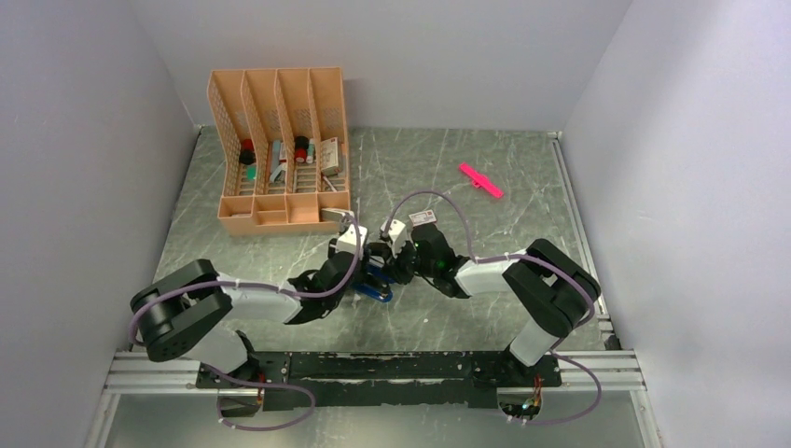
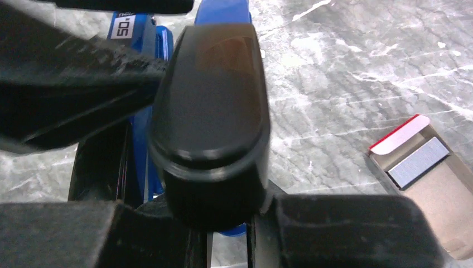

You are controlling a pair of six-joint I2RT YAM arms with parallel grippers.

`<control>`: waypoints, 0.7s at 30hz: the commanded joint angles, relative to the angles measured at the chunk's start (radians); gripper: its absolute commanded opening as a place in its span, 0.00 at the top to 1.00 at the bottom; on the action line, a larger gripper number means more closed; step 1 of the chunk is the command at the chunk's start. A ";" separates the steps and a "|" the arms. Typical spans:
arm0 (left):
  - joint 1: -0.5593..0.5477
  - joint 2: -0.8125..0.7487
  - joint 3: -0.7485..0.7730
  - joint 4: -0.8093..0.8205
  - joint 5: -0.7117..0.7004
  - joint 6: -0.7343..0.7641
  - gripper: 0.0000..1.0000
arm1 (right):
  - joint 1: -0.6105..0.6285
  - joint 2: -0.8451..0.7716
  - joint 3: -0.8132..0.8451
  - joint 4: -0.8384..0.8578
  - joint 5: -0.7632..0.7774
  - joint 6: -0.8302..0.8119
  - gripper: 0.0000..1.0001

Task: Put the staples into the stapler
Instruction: Close the stapler at the center of the board.

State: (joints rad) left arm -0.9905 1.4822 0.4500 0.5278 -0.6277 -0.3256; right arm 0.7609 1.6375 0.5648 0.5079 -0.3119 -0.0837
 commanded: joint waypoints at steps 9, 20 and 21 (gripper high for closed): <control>-0.035 -0.207 0.030 -0.250 0.101 -0.063 0.40 | -0.003 0.018 -0.009 0.024 0.080 -0.038 0.78; 0.060 -0.328 -0.004 -0.333 0.078 -0.212 0.31 | -0.006 -0.149 -0.051 0.006 0.139 0.026 0.58; 0.065 -0.332 -0.004 -0.344 0.072 -0.222 0.31 | -0.006 -0.173 -0.056 -0.001 0.153 0.027 0.57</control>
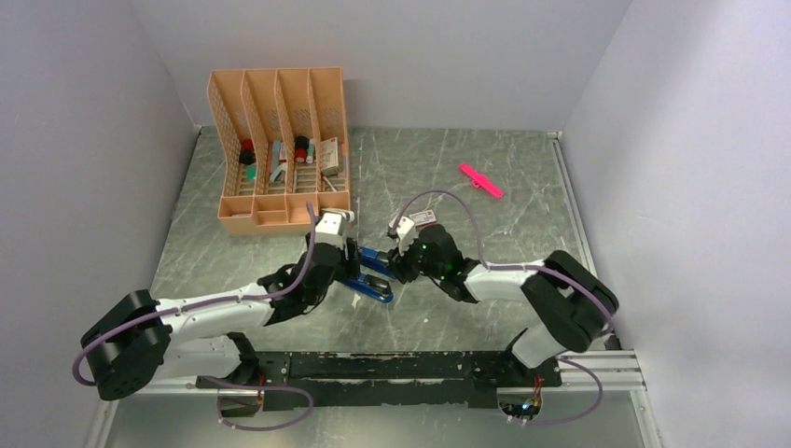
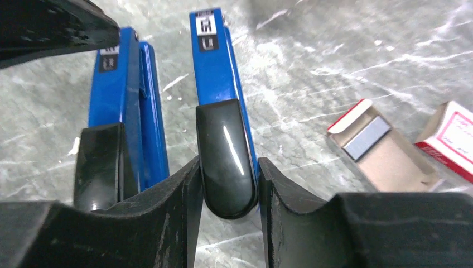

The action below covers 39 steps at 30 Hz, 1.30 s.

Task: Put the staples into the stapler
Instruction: Close the stapler at the center of the board.

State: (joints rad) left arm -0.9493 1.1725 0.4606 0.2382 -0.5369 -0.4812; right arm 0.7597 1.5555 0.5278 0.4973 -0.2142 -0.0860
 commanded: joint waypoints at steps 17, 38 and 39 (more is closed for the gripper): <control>0.041 0.094 0.299 -0.356 0.110 0.222 0.31 | 0.006 -0.432 -0.132 -0.215 -0.085 0.148 0.55; 0.150 0.004 0.191 -0.429 0.905 1.132 0.37 | 0.038 -0.622 -0.314 -0.068 -0.009 0.258 0.57; 0.166 0.015 0.196 -0.441 0.924 1.148 0.37 | 0.040 -0.629 -0.314 -0.072 -0.008 0.259 0.57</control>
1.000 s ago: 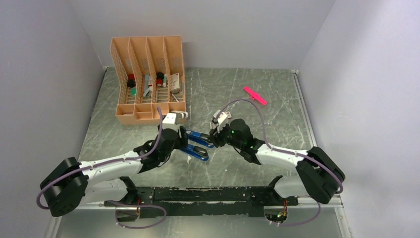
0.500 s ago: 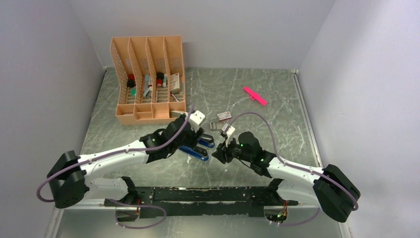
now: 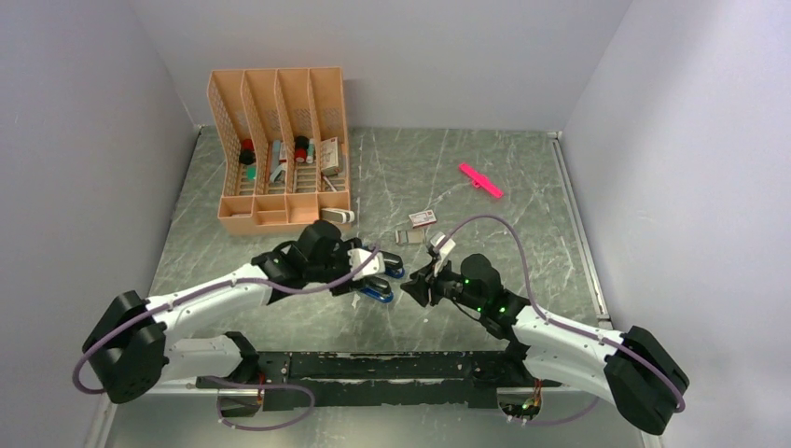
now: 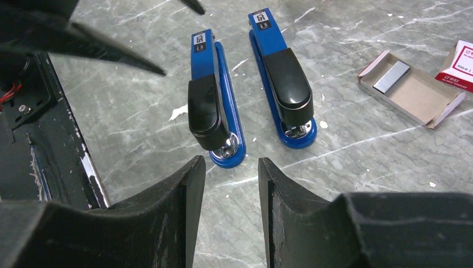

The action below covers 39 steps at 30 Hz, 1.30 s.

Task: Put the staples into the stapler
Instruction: Move the stapler to the center of the board.

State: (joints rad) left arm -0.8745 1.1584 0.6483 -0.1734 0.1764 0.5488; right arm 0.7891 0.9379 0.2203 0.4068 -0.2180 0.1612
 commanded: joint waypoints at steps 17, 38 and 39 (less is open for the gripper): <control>0.181 0.214 0.046 -0.074 0.257 0.255 0.41 | 0.015 -0.006 -0.015 0.036 -0.013 0.016 0.57; 0.043 0.257 0.091 0.001 0.258 -0.067 0.70 | 0.016 -0.202 -0.128 0.089 0.367 0.285 0.57; 0.015 0.251 0.082 0.037 0.253 -0.121 0.70 | 0.016 -0.245 -0.152 0.105 0.418 0.341 0.57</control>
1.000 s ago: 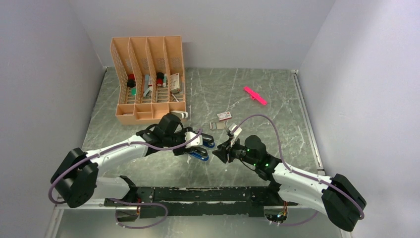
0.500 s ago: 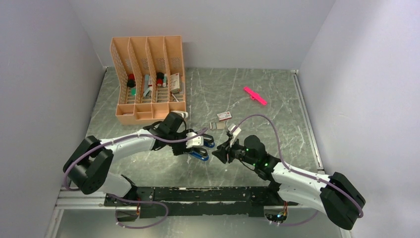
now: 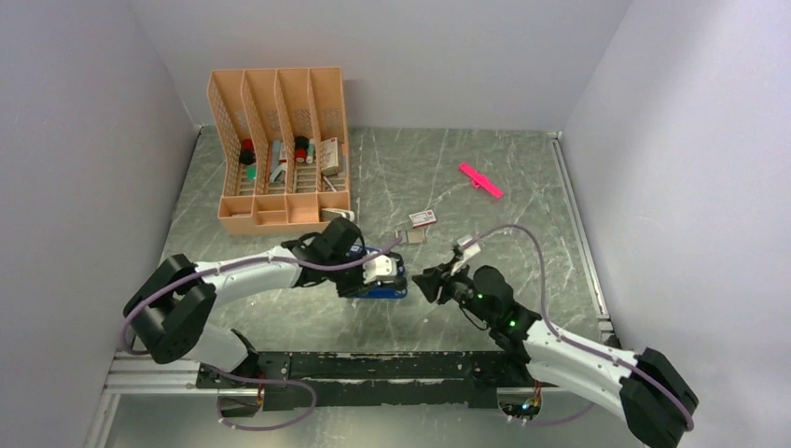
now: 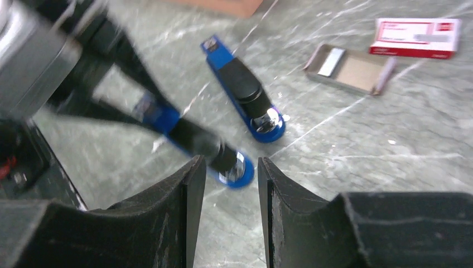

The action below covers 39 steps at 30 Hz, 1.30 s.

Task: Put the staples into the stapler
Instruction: Move the stapler to the center of the board, then adjust the staple at the center of the board.

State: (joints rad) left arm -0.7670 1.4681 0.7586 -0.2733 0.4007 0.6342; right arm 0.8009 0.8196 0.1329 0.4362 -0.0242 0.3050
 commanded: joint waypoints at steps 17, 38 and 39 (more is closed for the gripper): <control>-0.315 0.367 0.321 0.365 -0.413 -0.849 0.83 | -0.001 -0.357 0.023 -0.519 0.560 0.850 0.30; -0.284 0.402 0.252 0.490 -0.305 -0.935 0.83 | -0.282 -0.002 -0.094 -0.006 0.284 0.947 0.35; -0.283 0.404 0.250 0.492 -0.306 -0.932 0.83 | -0.295 0.018 -0.098 0.023 0.267 0.950 0.36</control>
State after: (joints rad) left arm -1.0565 1.8599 1.0187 0.1768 0.0635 -0.3004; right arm 0.5556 0.7834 0.0601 0.2825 0.3367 1.2243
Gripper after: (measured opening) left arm 0.330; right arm 0.651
